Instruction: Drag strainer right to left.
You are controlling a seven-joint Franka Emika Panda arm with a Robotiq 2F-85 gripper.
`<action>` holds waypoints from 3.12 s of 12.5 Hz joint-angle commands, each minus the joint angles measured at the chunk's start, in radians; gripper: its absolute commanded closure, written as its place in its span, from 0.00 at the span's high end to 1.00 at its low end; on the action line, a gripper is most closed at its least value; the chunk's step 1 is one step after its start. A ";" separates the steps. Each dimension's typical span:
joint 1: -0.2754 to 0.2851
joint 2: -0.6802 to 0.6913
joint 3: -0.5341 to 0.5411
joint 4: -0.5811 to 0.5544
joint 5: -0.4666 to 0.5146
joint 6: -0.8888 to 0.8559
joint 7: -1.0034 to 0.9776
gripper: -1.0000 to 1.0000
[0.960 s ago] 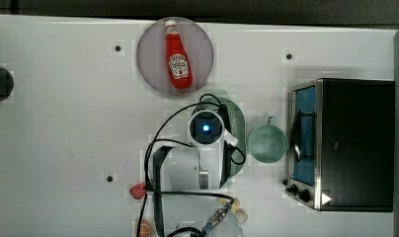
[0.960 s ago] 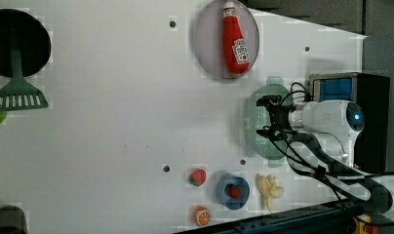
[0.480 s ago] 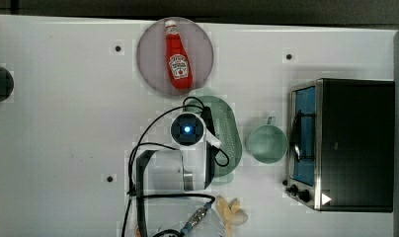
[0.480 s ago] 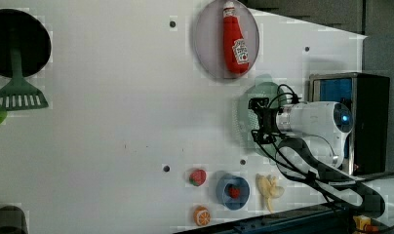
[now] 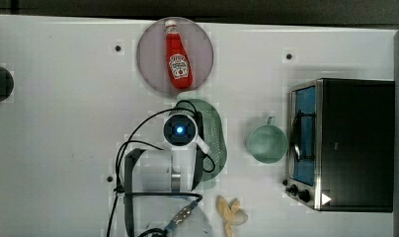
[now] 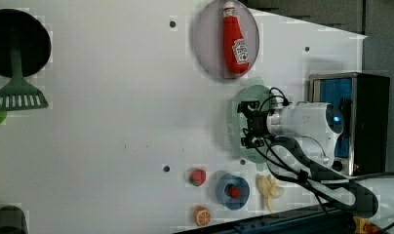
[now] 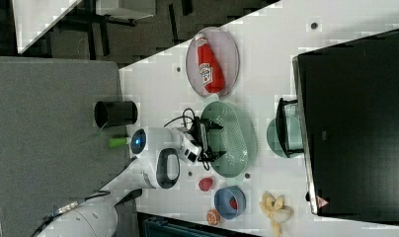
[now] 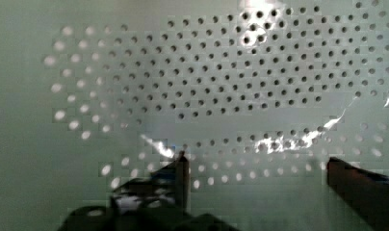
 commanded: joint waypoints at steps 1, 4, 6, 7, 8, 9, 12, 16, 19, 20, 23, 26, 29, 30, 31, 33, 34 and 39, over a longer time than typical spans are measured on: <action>0.111 -0.020 0.029 0.011 -0.015 0.013 0.180 1.00; 0.179 -0.015 0.042 0.030 -0.015 0.005 0.319 1.00; 0.221 0.001 0.045 0.059 -0.015 -0.009 0.361 1.00; 0.238 0.014 0.045 0.075 -0.015 -0.009 0.367 1.00; 0.252 0.028 0.045 0.095 -0.014 -0.009 0.375 1.00; 0.266 0.043 0.045 0.118 -0.011 -0.010 0.387 1.00; 0.306 0.086 0.046 0.192 0.009 -0.035 0.418 1.00; 0.356 0.131 0.046 0.291 0.046 -0.095 0.426 1.00; 0.389 0.163 0.046 0.348 0.067 -0.105 0.442 1.00; 0.400 0.173 0.046 0.366 0.076 -0.105 0.458 1.00; 0.434 0.202 0.046 0.417 0.083 -0.106 0.520 1.00; 0.465 0.231 0.046 0.460 0.083 -0.112 0.560 1.00; 0.492 0.251 0.046 0.488 0.083 -0.111 0.563 1.00; 0.500 0.257 0.046 0.495 0.084 -0.114 0.563 1.00; 0.507 0.260 0.046 0.500 0.084 -0.111 0.563 1.00; 0.520 0.270 0.046 0.518 0.088 -0.106 0.567 1.00; 0.525 0.275 0.046 0.524 0.089 -0.107 0.567 1.00; 0.534 0.258 0.028 0.534 0.073 -0.132 0.547 1.00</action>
